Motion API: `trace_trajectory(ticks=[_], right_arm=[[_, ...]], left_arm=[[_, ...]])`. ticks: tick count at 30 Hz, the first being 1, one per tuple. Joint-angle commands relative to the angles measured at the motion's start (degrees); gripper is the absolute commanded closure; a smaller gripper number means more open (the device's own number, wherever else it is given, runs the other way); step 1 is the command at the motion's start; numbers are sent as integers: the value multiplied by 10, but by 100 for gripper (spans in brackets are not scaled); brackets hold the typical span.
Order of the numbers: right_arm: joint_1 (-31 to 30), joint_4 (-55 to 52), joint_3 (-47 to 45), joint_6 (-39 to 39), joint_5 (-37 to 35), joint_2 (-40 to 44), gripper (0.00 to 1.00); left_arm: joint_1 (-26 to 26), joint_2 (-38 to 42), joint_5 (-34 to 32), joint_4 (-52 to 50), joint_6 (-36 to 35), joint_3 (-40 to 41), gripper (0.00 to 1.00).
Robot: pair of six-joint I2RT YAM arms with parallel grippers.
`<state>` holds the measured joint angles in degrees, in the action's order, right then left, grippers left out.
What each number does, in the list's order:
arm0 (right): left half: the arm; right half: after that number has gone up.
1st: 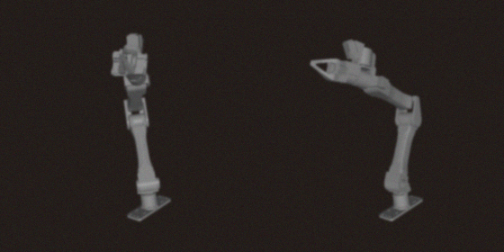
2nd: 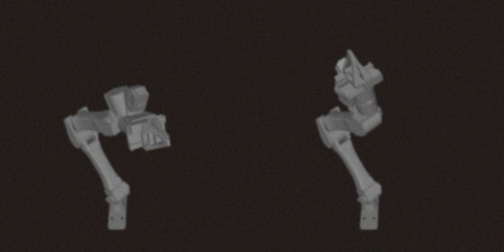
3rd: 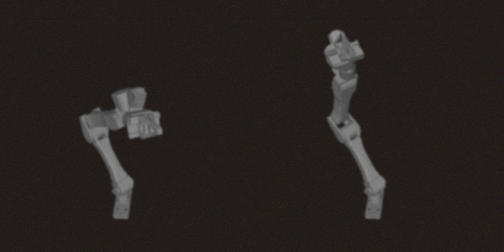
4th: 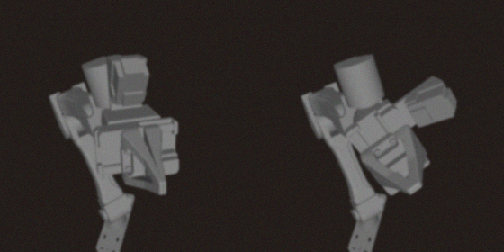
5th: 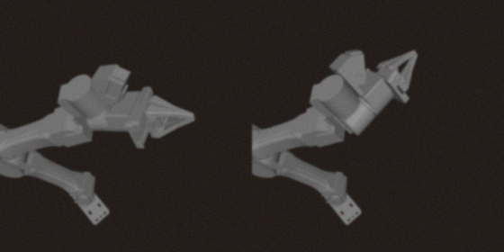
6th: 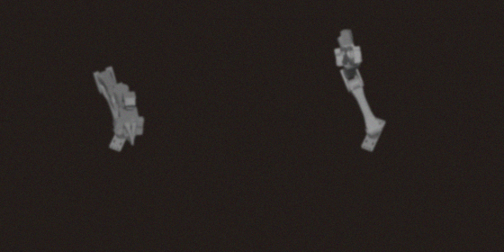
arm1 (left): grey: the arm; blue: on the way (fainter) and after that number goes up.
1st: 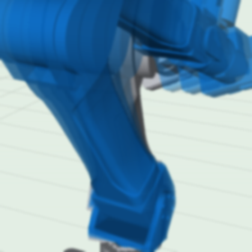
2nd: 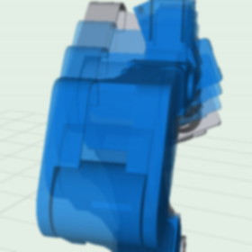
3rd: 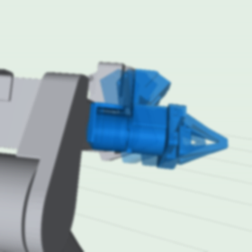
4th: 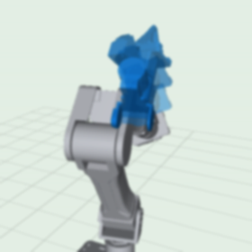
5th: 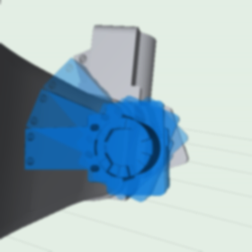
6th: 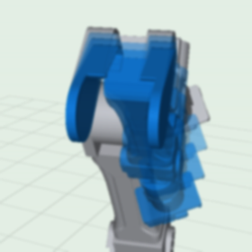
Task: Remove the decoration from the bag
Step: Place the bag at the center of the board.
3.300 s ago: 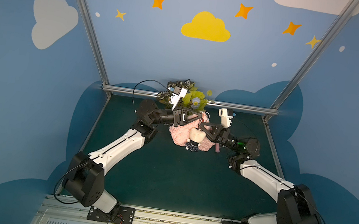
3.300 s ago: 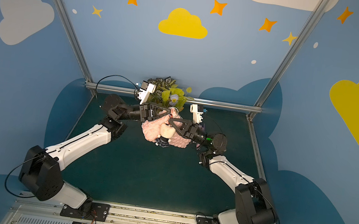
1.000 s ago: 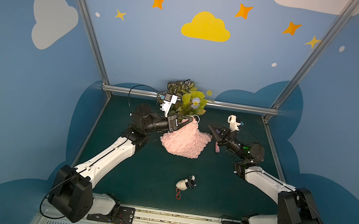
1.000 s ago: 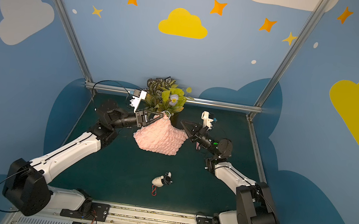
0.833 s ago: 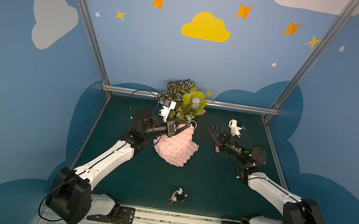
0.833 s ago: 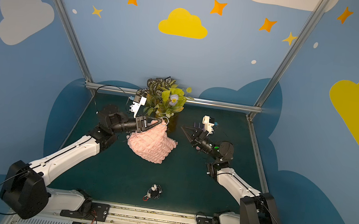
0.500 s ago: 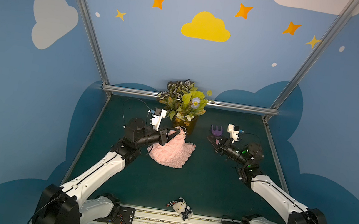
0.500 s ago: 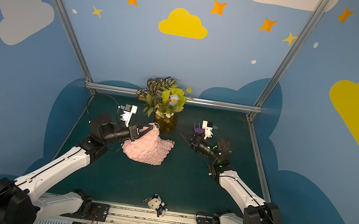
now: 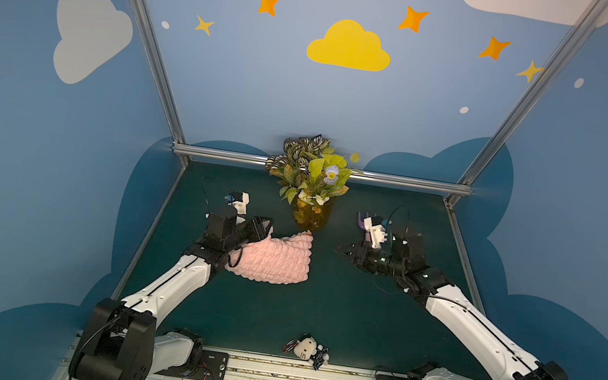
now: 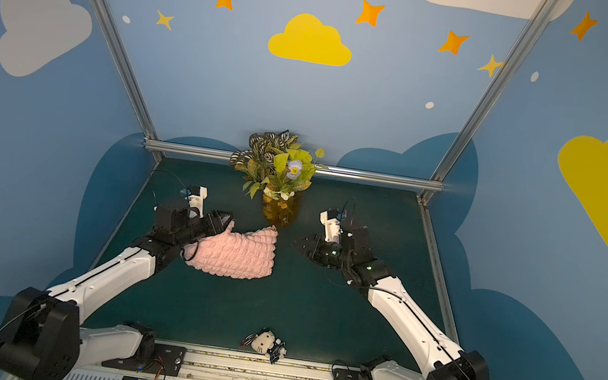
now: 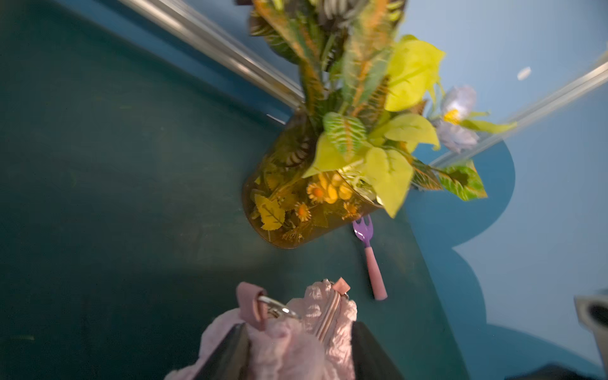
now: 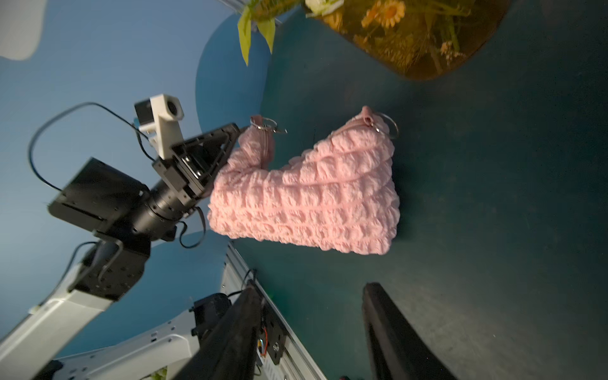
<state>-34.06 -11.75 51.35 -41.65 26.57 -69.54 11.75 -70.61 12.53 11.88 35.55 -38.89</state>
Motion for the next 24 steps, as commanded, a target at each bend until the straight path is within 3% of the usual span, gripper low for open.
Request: trace_trajectory(ticks=[1, 2, 3, 13, 24], right_arm=[[-54, -154, 30, 81, -90, -15, 37], [-70, -174, 36, 90, -108, -20, 37], [-88, -193, 41, 97, -125, -25, 37], [-243, -290, 61, 134, -196, -76, 34], [-338, -318, 72, 156, -202, -153, 33]], left_arm=[[-4, -5, -14, -35, -15, -19, 14], [-6, -2, -17, -39, -19, -22, 4], [-8, 0, -19, -47, -23, -28, 1], [-57, 42, -54, -175, -57, -106, 0], [-104, 68, -28, -249, -77, -173, 0]])
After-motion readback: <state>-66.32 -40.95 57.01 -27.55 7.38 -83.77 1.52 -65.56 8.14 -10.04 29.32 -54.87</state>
